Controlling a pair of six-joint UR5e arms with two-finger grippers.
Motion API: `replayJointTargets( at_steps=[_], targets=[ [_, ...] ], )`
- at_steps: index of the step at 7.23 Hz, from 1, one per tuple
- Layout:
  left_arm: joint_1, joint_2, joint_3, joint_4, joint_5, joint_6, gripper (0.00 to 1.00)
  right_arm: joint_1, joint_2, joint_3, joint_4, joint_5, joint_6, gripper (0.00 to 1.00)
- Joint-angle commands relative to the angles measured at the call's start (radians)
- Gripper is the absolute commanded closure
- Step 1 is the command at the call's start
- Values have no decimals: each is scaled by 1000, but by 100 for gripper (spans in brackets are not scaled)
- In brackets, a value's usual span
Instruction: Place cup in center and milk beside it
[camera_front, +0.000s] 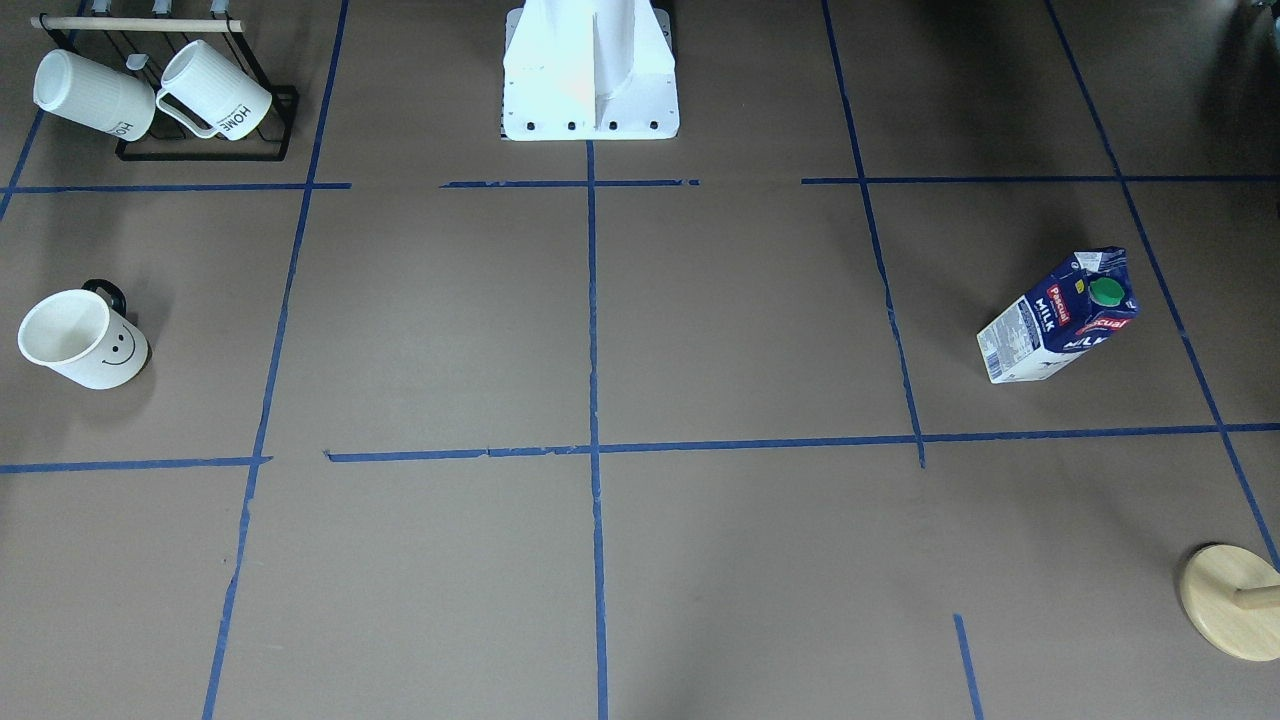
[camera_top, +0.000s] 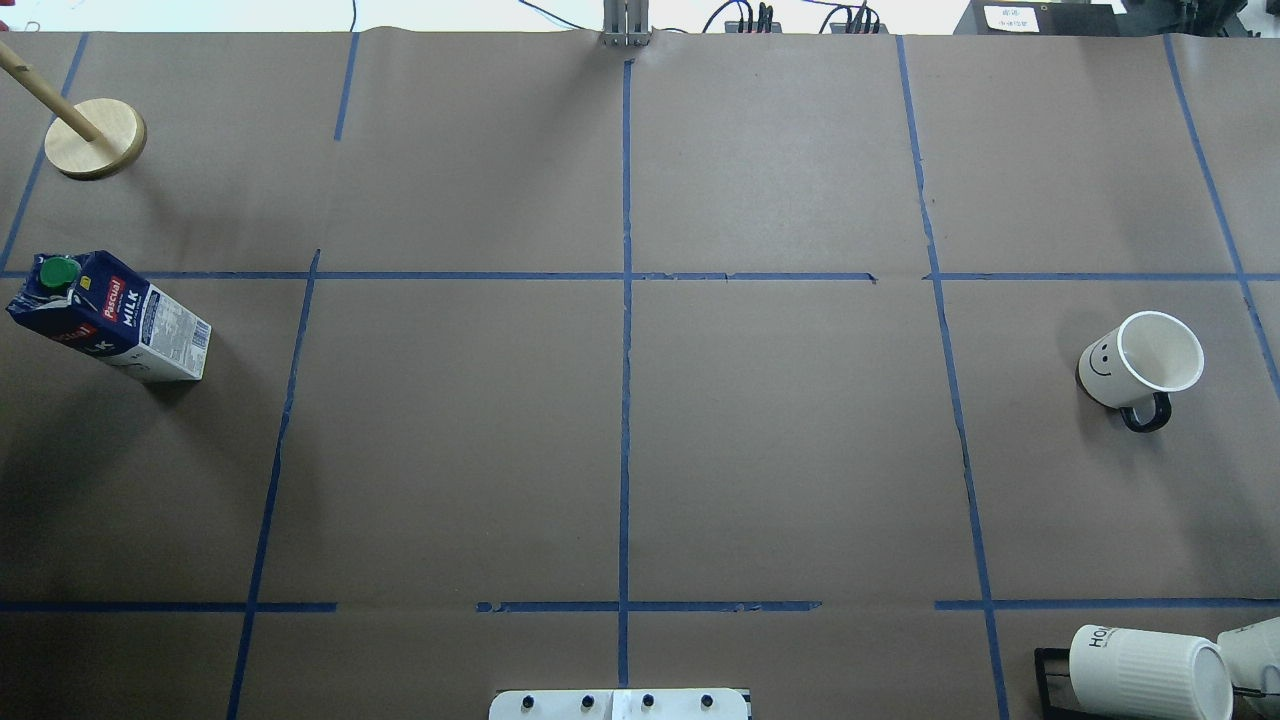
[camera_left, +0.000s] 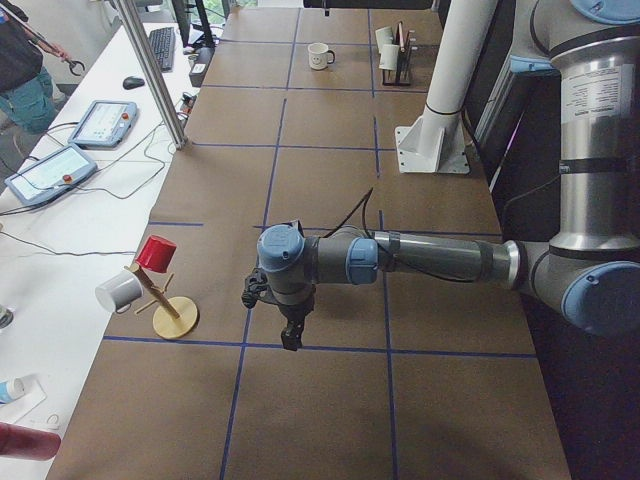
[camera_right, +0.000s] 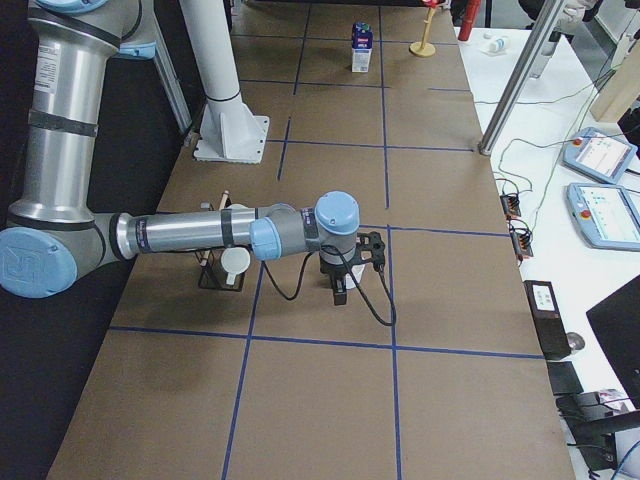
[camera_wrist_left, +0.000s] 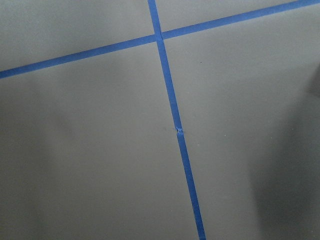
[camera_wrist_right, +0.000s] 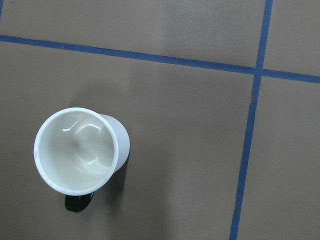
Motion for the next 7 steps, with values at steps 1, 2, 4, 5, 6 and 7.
replayJointTargets(
  at_steps=[1, 2, 4, 5, 6, 7],
  targets=[
    [1, 5, 0, -5, 3, 3, 0, 0, 1, 7, 3, 6, -2, 0],
    [1, 2, 5, -7, 1, -1, 0, 0, 1, 24, 29, 8, -2, 0],
    [1, -1, 6, -7, 1, -2, 0, -111, 23, 15, 72, -15, 29, 0],
    [1, -1, 8, -7, 1, -2, 0, -144, 31, 15, 99, -18, 114, 1],
    [1, -1, 9, -5, 1, -2, 0, -190, 31, -11, 220, -62, 223, 1],
    [1, -1, 11, -5, 0, -2, 0, -234, 34, -79, 370, -108, 326, 1]
  ],
)
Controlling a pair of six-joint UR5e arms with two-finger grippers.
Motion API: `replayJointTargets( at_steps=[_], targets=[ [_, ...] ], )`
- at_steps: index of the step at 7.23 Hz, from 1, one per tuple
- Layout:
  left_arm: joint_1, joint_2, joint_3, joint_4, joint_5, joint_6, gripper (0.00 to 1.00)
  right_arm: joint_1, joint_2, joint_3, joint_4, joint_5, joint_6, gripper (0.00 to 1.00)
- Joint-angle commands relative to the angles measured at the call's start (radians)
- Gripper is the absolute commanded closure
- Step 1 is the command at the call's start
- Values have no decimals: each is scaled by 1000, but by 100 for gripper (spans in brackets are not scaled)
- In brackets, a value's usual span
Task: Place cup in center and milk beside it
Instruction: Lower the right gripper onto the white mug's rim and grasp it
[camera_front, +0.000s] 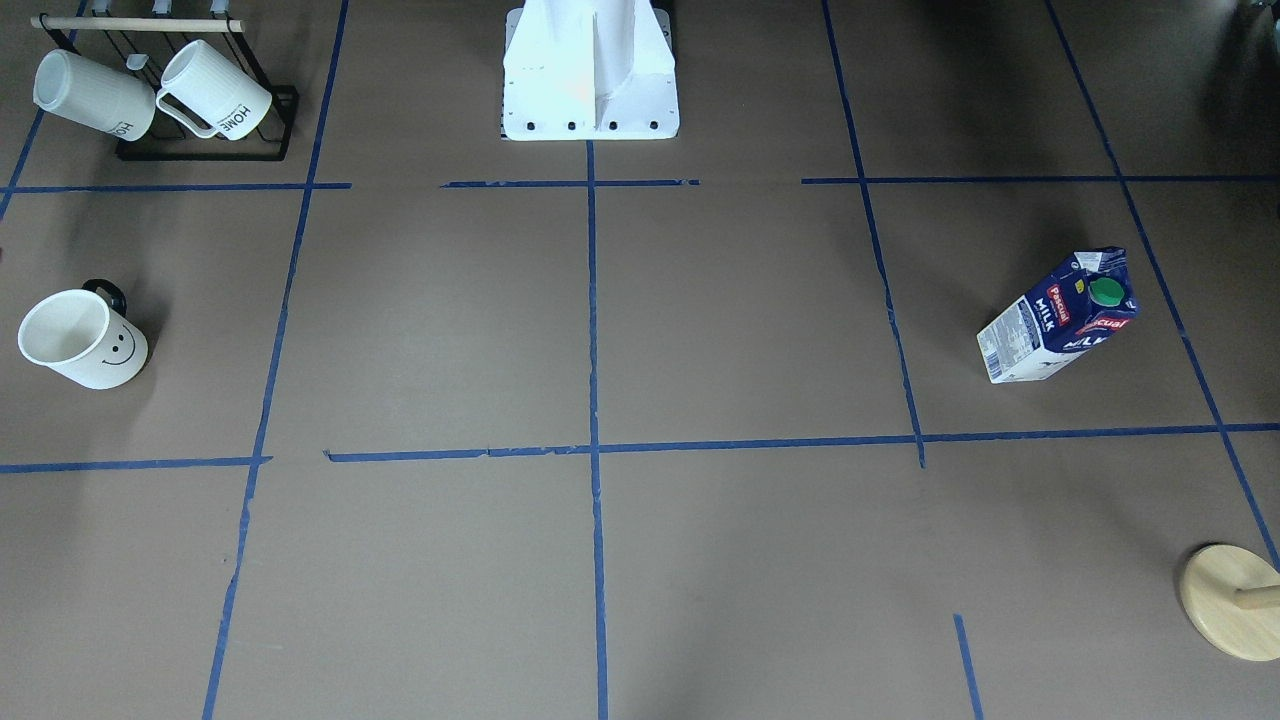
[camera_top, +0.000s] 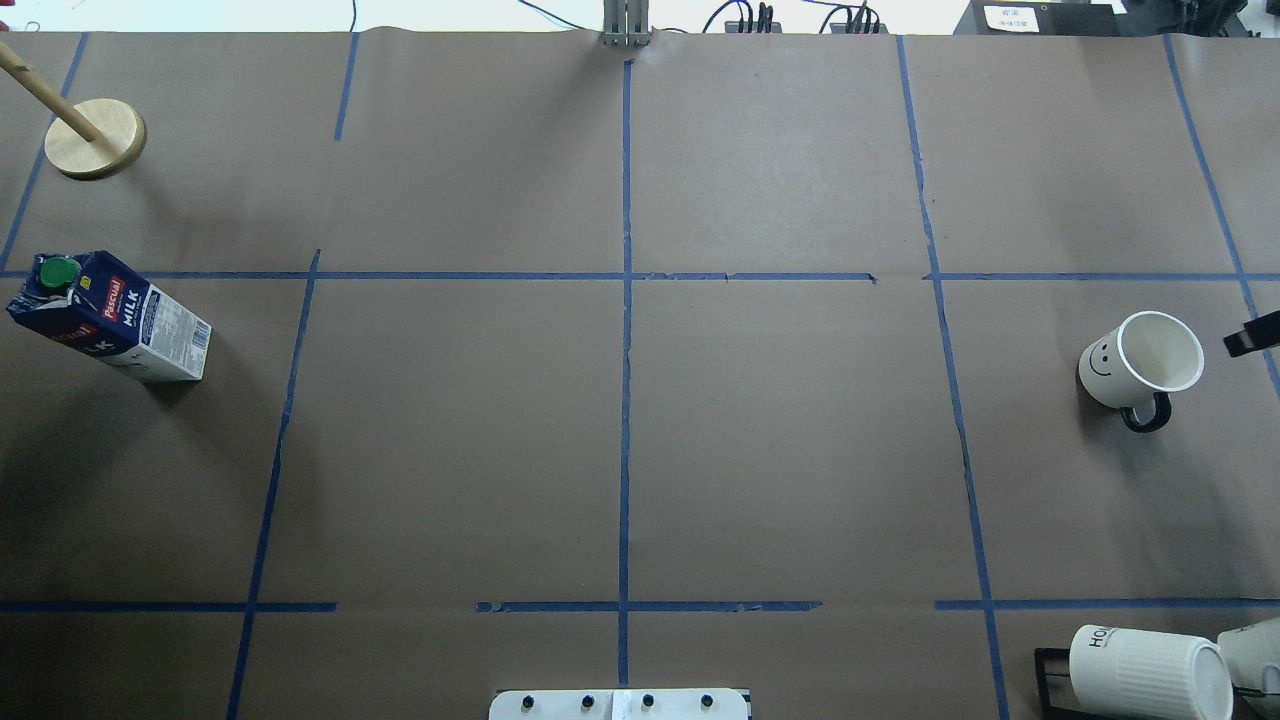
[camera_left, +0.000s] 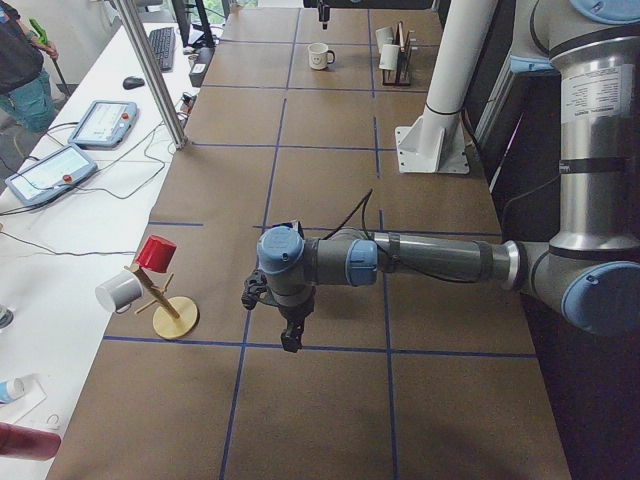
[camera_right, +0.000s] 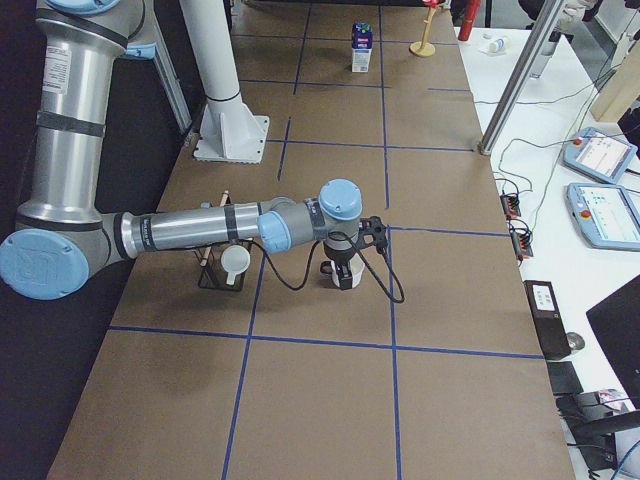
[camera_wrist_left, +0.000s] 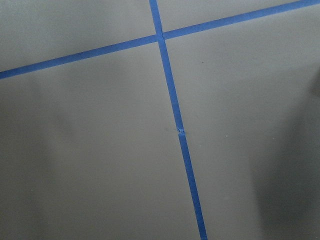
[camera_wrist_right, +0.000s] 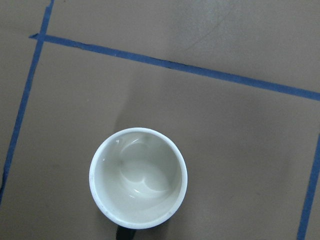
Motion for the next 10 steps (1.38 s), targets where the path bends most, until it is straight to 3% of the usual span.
replayJointTargets(
  at_steps=[1, 4, 5, 6, 7, 8, 10],
  targets=[
    [0, 0, 2, 1, 0, 0, 0, -70, 21, -135, 258, -51, 166, 1],
    [0, 0, 0, -1, -1, 0, 0, -110, 67, -226, 295, -56, 173, 5],
    [0, 0, 0, -1, -1, 0, 0, -119, 67, -235, 295, -56, 173, 19],
    [0, 0, 0, -1, -1, 0, 0, -127, 68, -247, 295, -54, 173, 55],
    [0, 0, 0, -1, -1, 0, 0, -129, 68, -247, 296, -53, 174, 82],
    [0, 0, 0, -1, -1, 0, 0, -135, 67, -247, 295, -54, 174, 93],
    [0, 0, 0, -1, -1, 0, 0, -135, 68, -237, 295, -45, 176, 100]
  ],
)
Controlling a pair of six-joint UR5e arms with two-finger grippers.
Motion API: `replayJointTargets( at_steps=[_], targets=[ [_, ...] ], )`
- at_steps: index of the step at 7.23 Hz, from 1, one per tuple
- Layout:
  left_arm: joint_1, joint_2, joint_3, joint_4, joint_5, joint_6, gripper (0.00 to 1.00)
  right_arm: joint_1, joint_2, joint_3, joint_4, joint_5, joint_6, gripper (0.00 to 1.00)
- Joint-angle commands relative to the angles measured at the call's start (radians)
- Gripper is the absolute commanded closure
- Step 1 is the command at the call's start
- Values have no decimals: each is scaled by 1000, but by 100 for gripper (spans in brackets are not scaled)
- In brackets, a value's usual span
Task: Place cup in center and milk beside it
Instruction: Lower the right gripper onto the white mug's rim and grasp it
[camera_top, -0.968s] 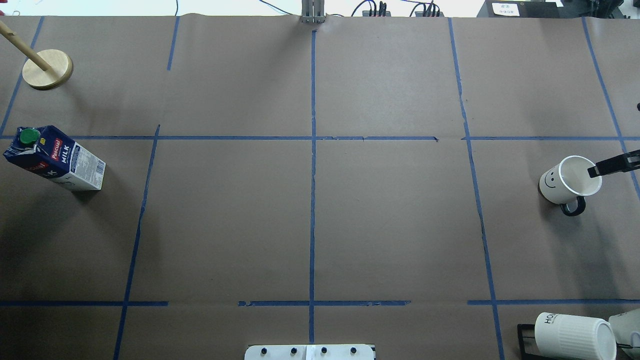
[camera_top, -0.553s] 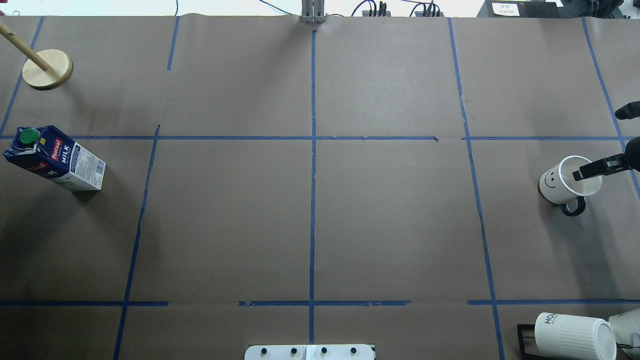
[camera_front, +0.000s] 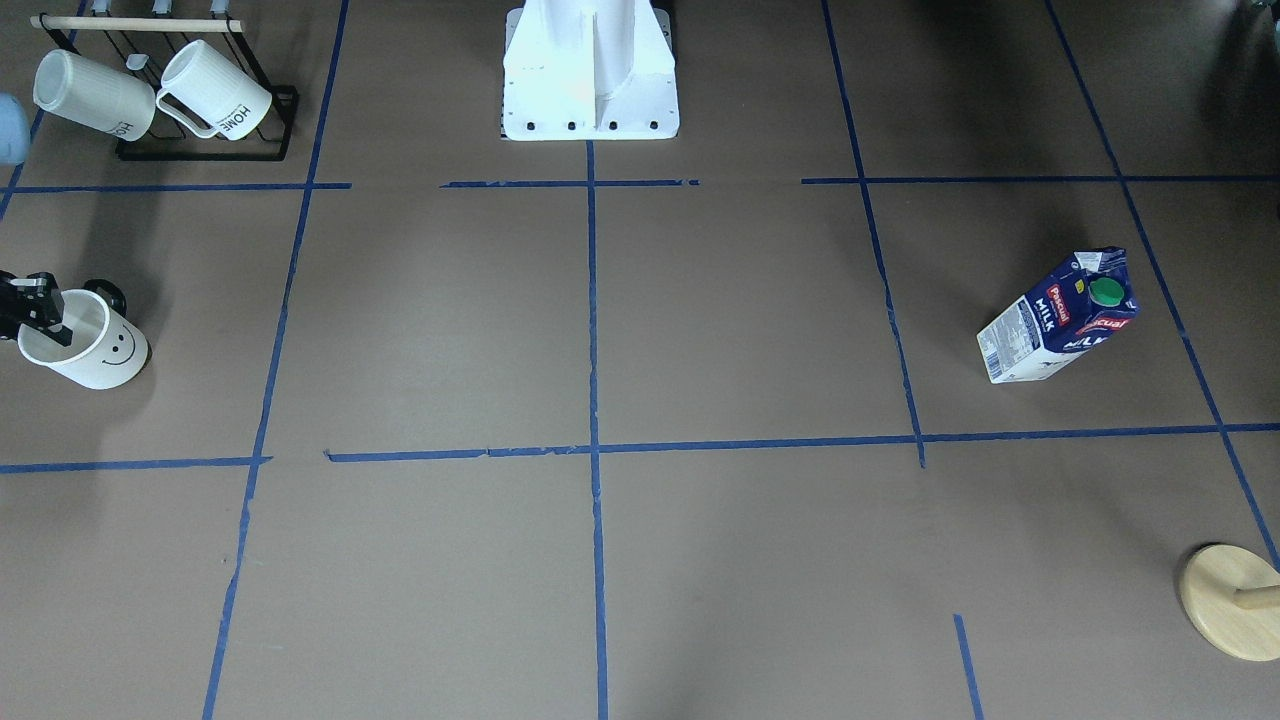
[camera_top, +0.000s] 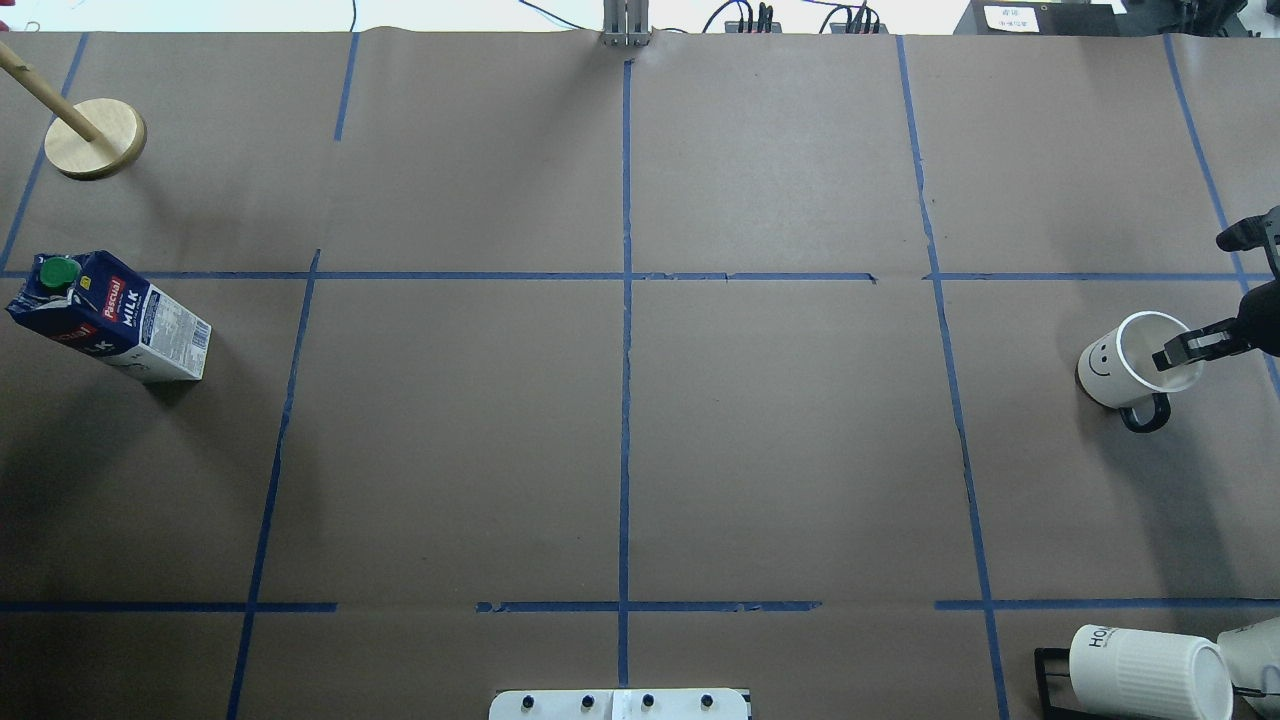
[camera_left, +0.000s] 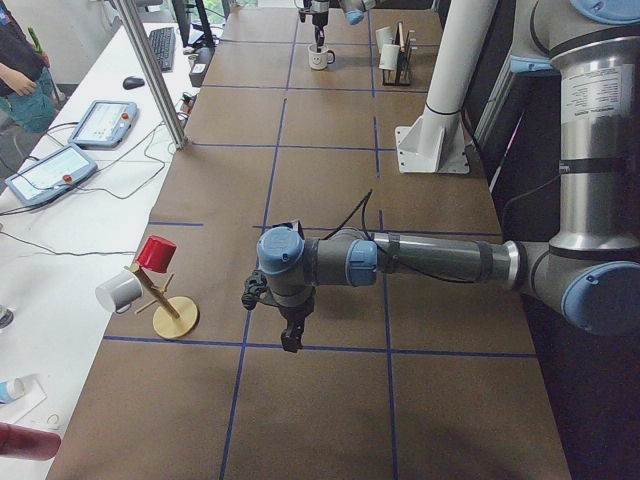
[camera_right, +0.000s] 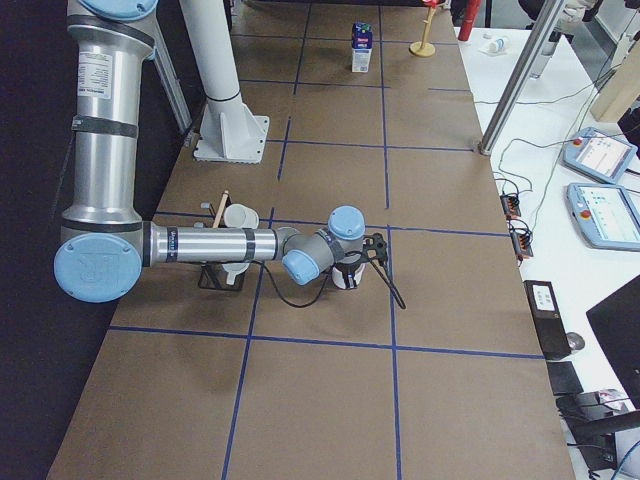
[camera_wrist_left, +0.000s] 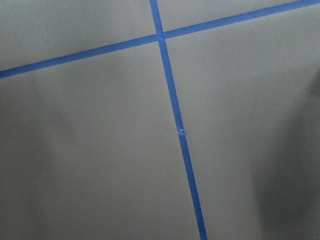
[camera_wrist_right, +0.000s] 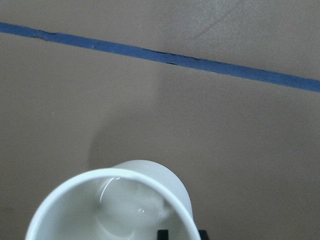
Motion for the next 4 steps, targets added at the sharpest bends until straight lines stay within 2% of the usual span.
replayJointTargets(
  at_steps=[1, 2, 4],
  targets=[
    [0, 0, 0, 0, 0, 0, 0, -1, 30, 31, -18, 10, 44, 100],
    [0, 0, 0, 0, 0, 0, 0, -25, 82, 57, -70, 12, 119, 100],
    [5, -2, -5, -2, 0, 0, 0, -102, 294, 106, -294, -4, 272, 100]
  ],
)
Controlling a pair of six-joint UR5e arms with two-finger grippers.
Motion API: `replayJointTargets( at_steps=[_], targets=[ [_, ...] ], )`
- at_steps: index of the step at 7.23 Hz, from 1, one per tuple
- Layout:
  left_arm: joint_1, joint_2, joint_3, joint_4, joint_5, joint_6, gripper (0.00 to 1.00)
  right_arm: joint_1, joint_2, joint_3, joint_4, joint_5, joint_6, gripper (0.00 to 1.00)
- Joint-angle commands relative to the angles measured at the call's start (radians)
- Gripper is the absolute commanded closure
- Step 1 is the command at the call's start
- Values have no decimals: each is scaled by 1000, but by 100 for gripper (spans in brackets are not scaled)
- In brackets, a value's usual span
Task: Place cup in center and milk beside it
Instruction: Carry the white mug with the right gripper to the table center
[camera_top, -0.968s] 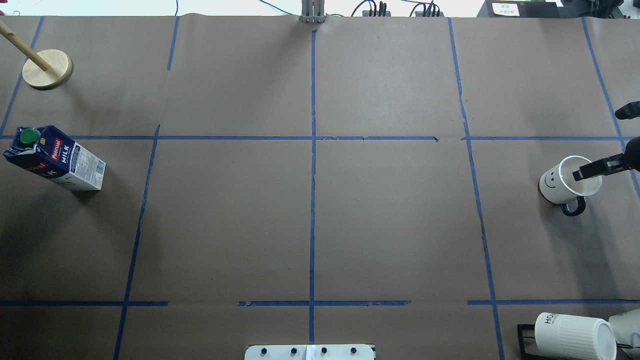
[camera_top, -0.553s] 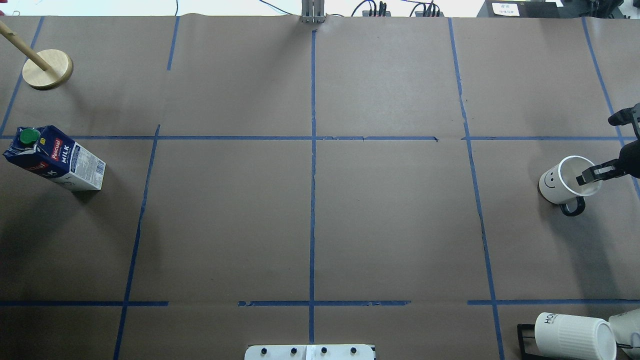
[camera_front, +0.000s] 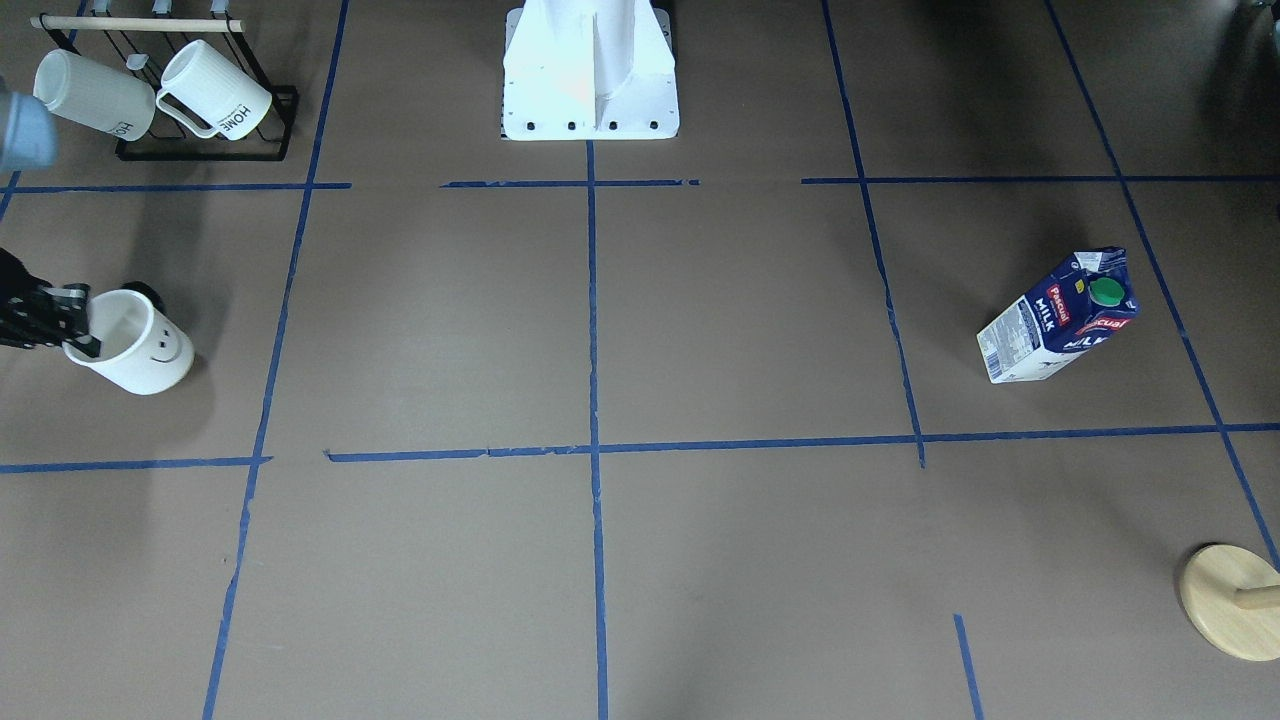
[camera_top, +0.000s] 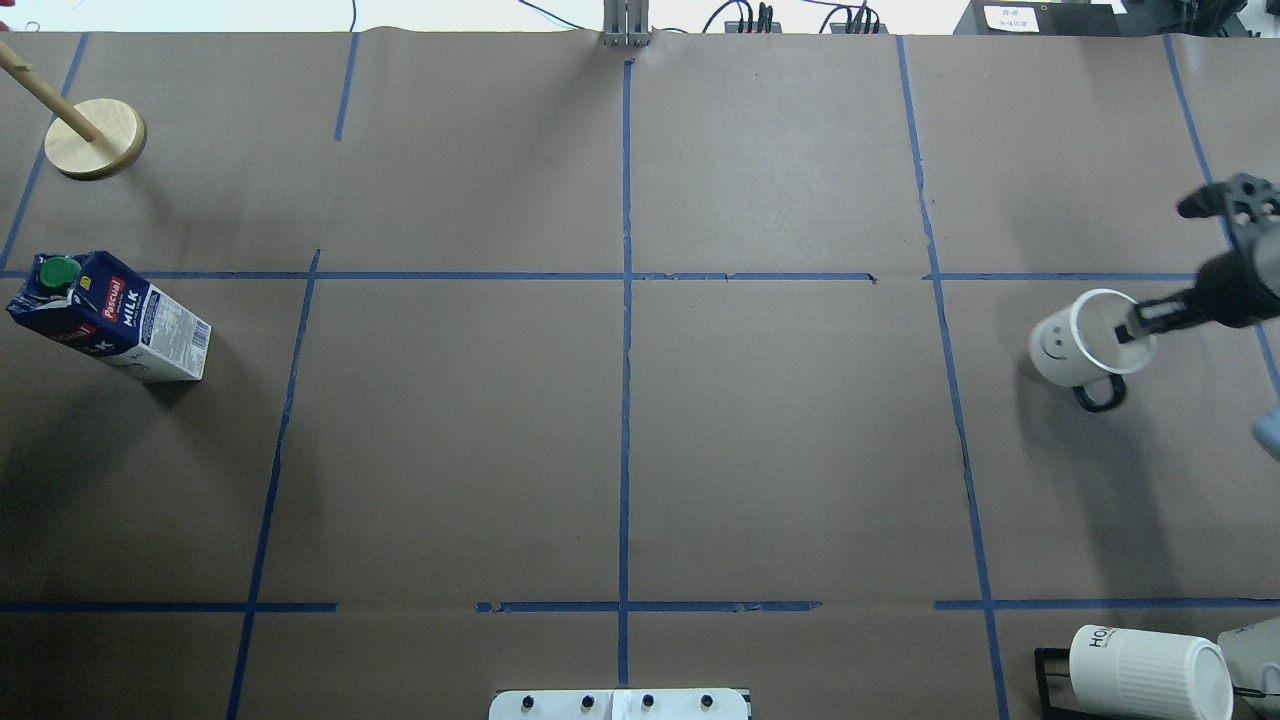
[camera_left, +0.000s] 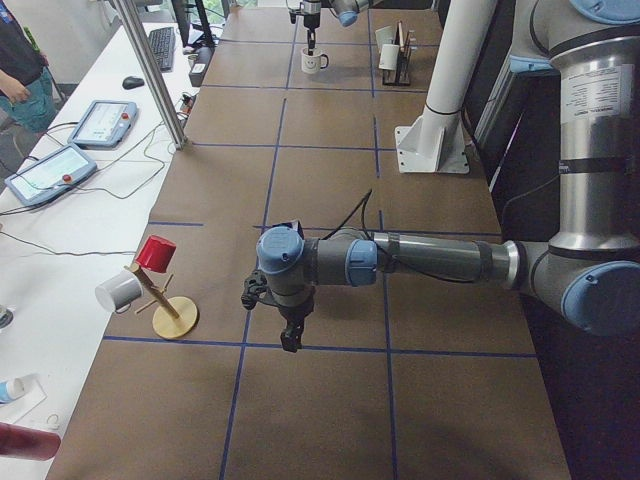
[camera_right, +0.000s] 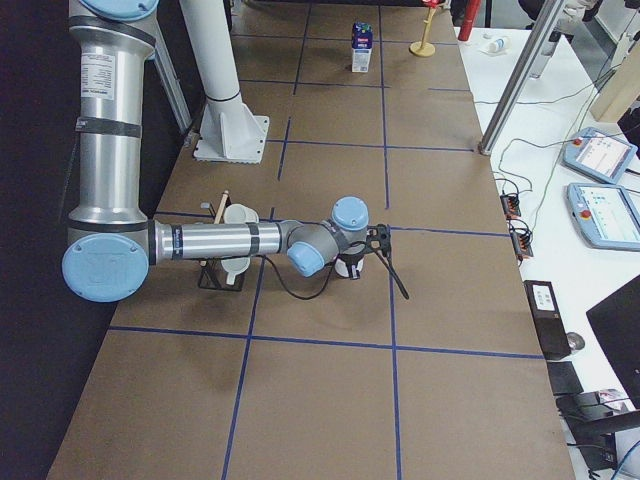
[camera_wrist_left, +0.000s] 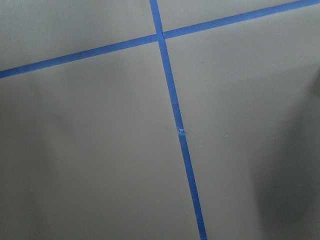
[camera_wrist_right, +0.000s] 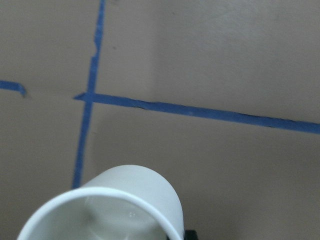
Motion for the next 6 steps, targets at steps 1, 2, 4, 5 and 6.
replayJointTargets(
  at_steps=[1, 2, 4, 5, 6],
  targets=[
    [6, -1, -6, -3, 0, 0, 0, -107, 218, 28, -191, -41, 198, 100],
    [6, -1, -7, -3, 0, 0, 0, -207, 313, 18, -231, -113, 311, 100],
    [6, -1, -9, -3, 0, 0, 0, -324, 554, -48, -419, -228, 491, 100],
    [6, -1, -7, -3, 0, 0, 0, -367, 663, -141, -440, -277, 571, 100],
    [6, -1, -7, -3, 0, 0, 0, -398, 737, -222, -437, -310, 617, 100]
  ],
)
